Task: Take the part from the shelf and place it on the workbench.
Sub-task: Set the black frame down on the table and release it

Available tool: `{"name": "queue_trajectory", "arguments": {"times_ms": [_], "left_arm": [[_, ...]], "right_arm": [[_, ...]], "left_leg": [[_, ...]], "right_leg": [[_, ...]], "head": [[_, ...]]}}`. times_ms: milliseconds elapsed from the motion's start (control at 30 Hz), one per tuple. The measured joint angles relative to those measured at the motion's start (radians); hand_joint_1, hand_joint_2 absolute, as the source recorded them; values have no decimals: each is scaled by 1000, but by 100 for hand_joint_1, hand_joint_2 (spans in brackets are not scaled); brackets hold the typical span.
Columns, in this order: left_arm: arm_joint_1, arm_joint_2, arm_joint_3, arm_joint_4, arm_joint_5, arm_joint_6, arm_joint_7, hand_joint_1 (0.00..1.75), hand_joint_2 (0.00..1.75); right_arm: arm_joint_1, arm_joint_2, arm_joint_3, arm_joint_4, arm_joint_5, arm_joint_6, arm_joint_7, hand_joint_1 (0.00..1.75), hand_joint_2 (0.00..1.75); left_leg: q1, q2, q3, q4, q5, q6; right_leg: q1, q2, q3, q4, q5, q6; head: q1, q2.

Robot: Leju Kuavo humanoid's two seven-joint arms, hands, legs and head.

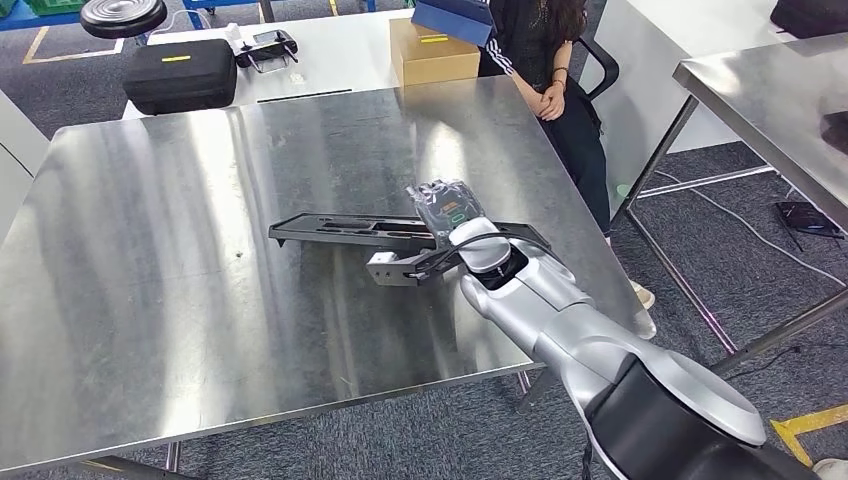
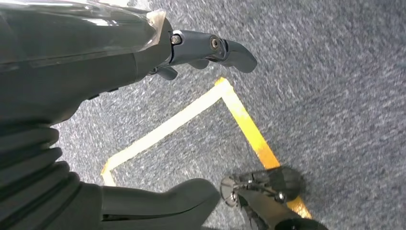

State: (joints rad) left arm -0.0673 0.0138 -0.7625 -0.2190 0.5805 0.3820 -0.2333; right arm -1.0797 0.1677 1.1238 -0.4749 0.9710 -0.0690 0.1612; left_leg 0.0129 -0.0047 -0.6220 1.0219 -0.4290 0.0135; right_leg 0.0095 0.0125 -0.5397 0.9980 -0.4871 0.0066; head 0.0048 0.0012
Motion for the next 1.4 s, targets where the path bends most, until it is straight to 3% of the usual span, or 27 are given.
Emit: {"name": "queue_trajectory", "arguments": {"times_ms": [467,767,900,1033,1167,1267,1400], "left_arm": [[-6,-2,-11,-5,-17,-35,26,0,0],[-6,-6,-18,-6,-19,-23,32,0,0],[-6,-7,-19,-6,-20,-20,32,0,0],[-3,-6,-19,-6,-6,-26,11,0,0],[5,-5,-19,-6,20,-29,-26,0,0],[11,-5,-18,-6,32,-28,-52,0,0],[17,-5,-17,-6,47,-43,-85,0,0]], "right_arm": [[2,-23,-45,12,49,-21,8,0,0],[42,-19,-242,-53,-168,-118,-83,0,0],[102,-17,-356,-181,-419,-100,-199,0,0],[189,-9,-473,-440,-874,84,-251,0,0],[273,-16,-491,-717,-1253,249,-262,0,0],[331,-34,-465,-894,-1394,330,-279,0,0],[435,-79,-407,-1098,-1452,377,-319,0,0]], "left_leg": [[0,0,0,0,0,0],[0,0,0,0,0,0],[0,0,0,0,0,0],[0,0,0,0,0,0],[0,0,0,0,-1,-1],[0,0,0,0,-2,-1],[0,0,0,0,-2,-2]], "right_leg": [[0,0,0,0,0,0],[0,0,0,0,0,0],[0,0,0,0,0,0],[0,0,0,0,0,0],[0,0,0,0,-1,-1],[0,0,-1,0,-1,-1],[0,0,-1,-1,-1,-1]], "head": [[0,0],[0,0],[0,0],[0,0],[0,0],[0,0],[0,0]]}}
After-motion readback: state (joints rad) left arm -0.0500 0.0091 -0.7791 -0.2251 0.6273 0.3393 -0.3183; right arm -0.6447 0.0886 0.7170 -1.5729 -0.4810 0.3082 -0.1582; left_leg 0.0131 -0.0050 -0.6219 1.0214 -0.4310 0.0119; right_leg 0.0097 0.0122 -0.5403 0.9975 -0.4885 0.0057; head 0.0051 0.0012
